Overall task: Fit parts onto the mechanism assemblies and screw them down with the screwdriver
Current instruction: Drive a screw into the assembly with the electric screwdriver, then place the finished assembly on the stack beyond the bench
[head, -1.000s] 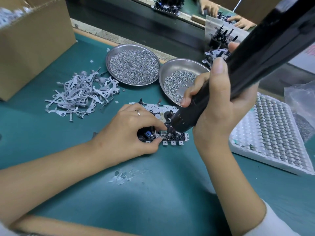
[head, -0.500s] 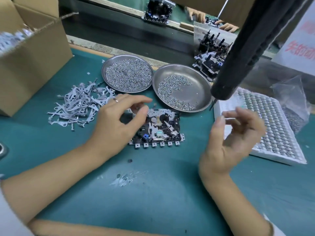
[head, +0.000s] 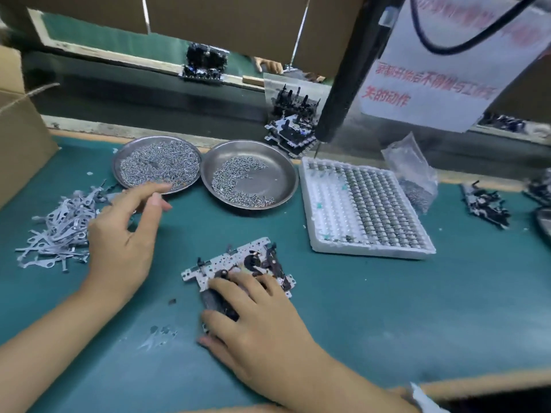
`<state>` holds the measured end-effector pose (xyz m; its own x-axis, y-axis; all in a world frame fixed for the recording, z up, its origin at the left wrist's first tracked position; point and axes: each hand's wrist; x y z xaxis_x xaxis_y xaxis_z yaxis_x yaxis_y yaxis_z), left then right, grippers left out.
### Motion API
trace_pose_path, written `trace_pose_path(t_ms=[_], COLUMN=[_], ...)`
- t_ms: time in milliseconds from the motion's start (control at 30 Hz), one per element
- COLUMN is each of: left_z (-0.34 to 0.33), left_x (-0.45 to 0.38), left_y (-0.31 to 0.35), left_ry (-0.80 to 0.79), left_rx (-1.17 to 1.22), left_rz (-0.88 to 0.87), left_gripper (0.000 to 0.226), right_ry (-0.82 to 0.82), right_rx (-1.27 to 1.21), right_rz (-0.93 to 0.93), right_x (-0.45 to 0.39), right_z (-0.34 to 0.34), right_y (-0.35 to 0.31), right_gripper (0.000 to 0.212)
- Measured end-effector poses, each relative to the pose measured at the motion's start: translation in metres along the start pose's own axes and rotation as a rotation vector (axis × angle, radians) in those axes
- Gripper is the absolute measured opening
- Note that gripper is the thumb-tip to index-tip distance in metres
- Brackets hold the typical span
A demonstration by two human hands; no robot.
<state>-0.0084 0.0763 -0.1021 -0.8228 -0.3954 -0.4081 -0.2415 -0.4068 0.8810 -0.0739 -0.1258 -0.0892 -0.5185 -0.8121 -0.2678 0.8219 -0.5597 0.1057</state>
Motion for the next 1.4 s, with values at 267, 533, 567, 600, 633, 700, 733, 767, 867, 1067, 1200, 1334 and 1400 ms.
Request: trace_pose_path(t_ms=[267, 533, 567, 600, 633, 700, 733, 767, 867, 1067, 1200, 1334, 1400], left_z=[0.000, 0.001, 0.001, 0.000, -0.002, -0.006, -0.009, -0.013, -0.033, -0.094, -0.155, -0.208, -0.229], left_x=[-0.004, -0.008, -0.007, -0.006, -0.005, -0.005, -0.005, -0.008, -0.026, -0.085, -0.125, -0.156, -0.165], left_y=[-0.028, -0.043, -0.039, -0.033, -0.026, -0.009, 0.001, 0.012, 0.044, 0.084, 0.091, 0.079, 0.073], left_ry=[-0.046, -0.032, -0.032, -0.037, -0.061, -0.125, -0.146, -0.167, -0.223, -0.325, -0.368, -0.509, -0.548], left_rx=[-0.047, -0.172, -0.194, -0.220, -0.235, -0.268, -0.297, -0.314, -0.343, -0.426, -0.513, -0.654, -0.748], left_rz=[-0.033, 0.053, 0.044, 0.017, -0.026, -0.136, -0.185, -0.210, -0.220, -0.114, 0.014, 0.083, 0.121], left_gripper=[0.027, 0.028, 0.027, 0.026, 0.025, 0.028, 0.029, 0.025, 0.016, 0.027, 0.062, 0.103, 0.118], right_ry=[0.076, 0.112, 0.145, 0.205, 0.268, 0.358, 0.394, 0.421, 0.504, 0.623, 0.602, 0.611, 0.607], right_rx=[0.086, 0.387, 0.307, 0.234, 0.166, 0.019, -0.058, -0.126, -0.234, -0.303, -0.414, -0.433, -0.458], right_rz=[-0.211, -0.782, -0.748, -0.676, -0.596, -0.440, -0.372, -0.310, -0.226, -0.157, -0.055, -0.086, -0.143], right_x=[0.127, 0.199, 0.190, 0.175, 0.157, 0.120, 0.100, 0.079, 0.022, -0.030, -0.029, -0.029, -0.029], right_z=[0.034, 0.049, 0.046, 0.043, 0.040, 0.027, 0.021, 0.015, 0.001, -0.021, -0.032, -0.034, -0.034], right_y=[0.045, 0.131, 0.131, 0.127, 0.119, 0.101, 0.095, 0.090, 0.085, 0.084, 0.088, 0.095, 0.098], right_gripper=[0.031, 0.023, 0.027, 0.025, 0.021, 0.019, 0.020, 0.020, 0.028, 0.033, 0.044, 0.049, 0.050])
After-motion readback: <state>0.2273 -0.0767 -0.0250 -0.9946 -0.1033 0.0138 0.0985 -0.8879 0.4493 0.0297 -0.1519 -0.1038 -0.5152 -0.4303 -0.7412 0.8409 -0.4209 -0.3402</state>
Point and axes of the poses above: each hand's wrist, its own x-axis away from the middle knuckle, its own z-axis out of the back of the hand, y = z × x, and after that the axes turned 9 degrees about z, right-handed
